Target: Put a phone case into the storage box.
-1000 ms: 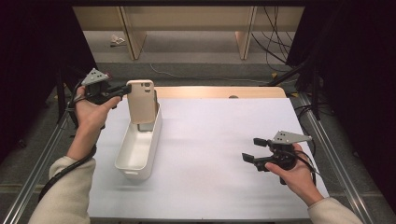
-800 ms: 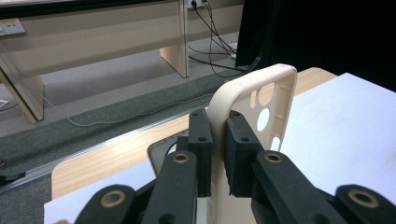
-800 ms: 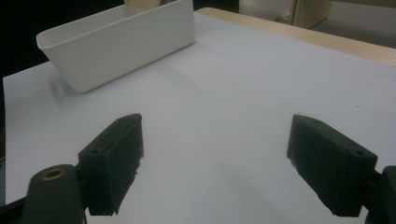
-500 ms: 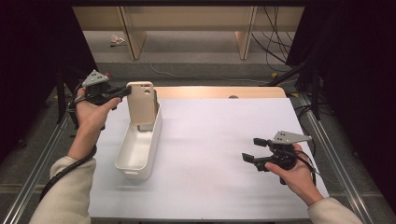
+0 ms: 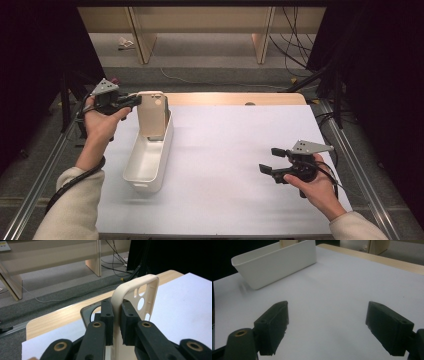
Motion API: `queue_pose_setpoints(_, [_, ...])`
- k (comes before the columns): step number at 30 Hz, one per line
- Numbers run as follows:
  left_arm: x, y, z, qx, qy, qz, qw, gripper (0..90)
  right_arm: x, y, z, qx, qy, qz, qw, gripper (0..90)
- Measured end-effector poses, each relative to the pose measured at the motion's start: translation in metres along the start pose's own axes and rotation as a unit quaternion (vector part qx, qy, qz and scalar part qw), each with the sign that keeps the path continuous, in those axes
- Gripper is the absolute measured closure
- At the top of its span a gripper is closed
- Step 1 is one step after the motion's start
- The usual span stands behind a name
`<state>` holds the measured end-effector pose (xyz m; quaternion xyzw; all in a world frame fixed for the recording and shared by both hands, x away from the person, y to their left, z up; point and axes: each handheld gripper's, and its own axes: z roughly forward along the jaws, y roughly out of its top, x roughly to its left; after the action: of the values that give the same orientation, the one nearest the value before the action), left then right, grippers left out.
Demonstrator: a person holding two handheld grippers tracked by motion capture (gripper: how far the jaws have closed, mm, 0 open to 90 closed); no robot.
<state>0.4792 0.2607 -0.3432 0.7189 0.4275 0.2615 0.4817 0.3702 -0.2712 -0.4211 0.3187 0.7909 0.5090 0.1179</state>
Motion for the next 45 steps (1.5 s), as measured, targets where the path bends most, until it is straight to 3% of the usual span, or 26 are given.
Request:
queue_pose_setpoints(21, [0.007,-0.028,0.020,0.031,-0.010,-0.011,0.9994,81.7,0.000,0.000,0.000,0.001,0.000,0.000,1.0000,19.4])
queue_pose_setpoints(28, [0.008,-0.034,0.026,0.040,-0.012,-0.006,0.9991,81.5,-0.001,0.000,0.000,0.001,0.000,0.001,1.0000,19.4])
queue_pose_setpoints(34, [0.011,-0.036,0.029,0.040,-0.003,-0.012,0.9991,81.0,-0.001,-0.001,0.000,0.000,0.000,0.002,1.0000,19.4])
queue_pose_setpoints(45, [0.014,-0.034,0.036,0.059,0.019,0.010,0.9980,75.9,-0.001,-0.001,0.000,0.000,0.000,0.003,1.0000,19.4])
